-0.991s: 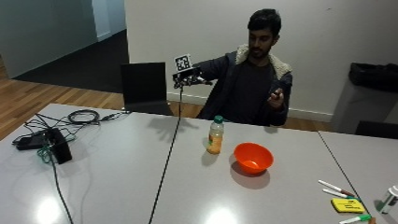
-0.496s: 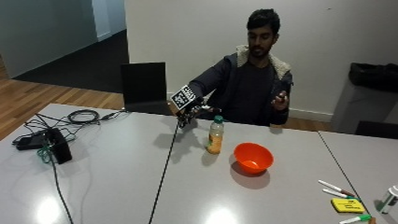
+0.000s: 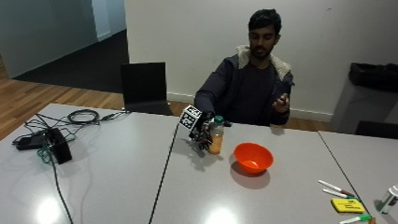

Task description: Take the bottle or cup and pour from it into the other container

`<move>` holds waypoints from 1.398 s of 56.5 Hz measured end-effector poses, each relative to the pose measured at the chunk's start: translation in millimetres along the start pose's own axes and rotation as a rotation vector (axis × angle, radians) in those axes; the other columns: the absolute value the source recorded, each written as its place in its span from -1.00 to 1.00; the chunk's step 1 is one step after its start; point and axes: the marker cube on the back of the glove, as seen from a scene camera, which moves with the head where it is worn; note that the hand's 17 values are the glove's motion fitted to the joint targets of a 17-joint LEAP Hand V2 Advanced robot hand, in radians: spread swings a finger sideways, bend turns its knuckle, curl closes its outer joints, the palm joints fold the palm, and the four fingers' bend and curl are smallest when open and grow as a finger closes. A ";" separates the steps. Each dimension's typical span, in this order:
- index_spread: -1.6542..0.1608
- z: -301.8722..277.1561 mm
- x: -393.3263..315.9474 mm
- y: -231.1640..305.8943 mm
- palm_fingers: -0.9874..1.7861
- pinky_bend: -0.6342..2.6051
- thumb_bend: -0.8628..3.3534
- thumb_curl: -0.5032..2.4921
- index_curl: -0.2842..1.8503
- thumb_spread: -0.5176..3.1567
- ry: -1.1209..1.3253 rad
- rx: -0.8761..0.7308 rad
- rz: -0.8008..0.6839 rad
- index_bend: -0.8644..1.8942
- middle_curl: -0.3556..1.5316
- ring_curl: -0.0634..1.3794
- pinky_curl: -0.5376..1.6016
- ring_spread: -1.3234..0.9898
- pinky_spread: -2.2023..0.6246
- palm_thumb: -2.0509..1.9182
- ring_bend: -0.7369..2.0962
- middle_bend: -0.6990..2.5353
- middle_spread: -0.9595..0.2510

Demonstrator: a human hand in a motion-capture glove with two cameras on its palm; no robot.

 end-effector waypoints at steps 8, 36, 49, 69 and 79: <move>0.56 10.2 7.3 7.3 0.23 -0.28 -0.59 -0.39 -0.53 -0.30 -0.043 0.032 -0.027 -0.29 -0.25 -0.46 -0.24 0.25 0.80 0.40 -0.12 -0.36 0.47; 0.51 -6.7 -39.8 -16.4 0.54 -0.31 -0.60 -0.33 -0.49 -0.35 0.027 0.098 -0.083 -0.29 -0.19 -0.40 -0.21 0.00 0.57 0.55 -0.07 -0.35 0.14; 0.51 -33.9 -115.1 -42.1 0.52 -0.33 -0.60 -0.32 -0.48 -0.35 0.365 -0.001 -0.230 -0.29 -0.17 -0.39 -0.20 -0.01 0.55 0.56 -0.08 -0.34 0.12; 0.51 32.2 -175.1 -78.8 0.49 -0.36 -0.60 -0.33 -0.49 -0.35 0.968 0.053 -0.335 -0.30 -0.17 -0.40 -0.20 0.00 0.57 0.57 -0.12 -0.37 0.13; 0.51 80.0 -179.4 -65.2 0.49 -0.36 -0.60 -0.33 -0.49 -0.35 1.281 0.058 -0.295 -0.30 -0.17 -0.40 -0.20 0.00 0.57 0.57 -0.13 -0.38 0.11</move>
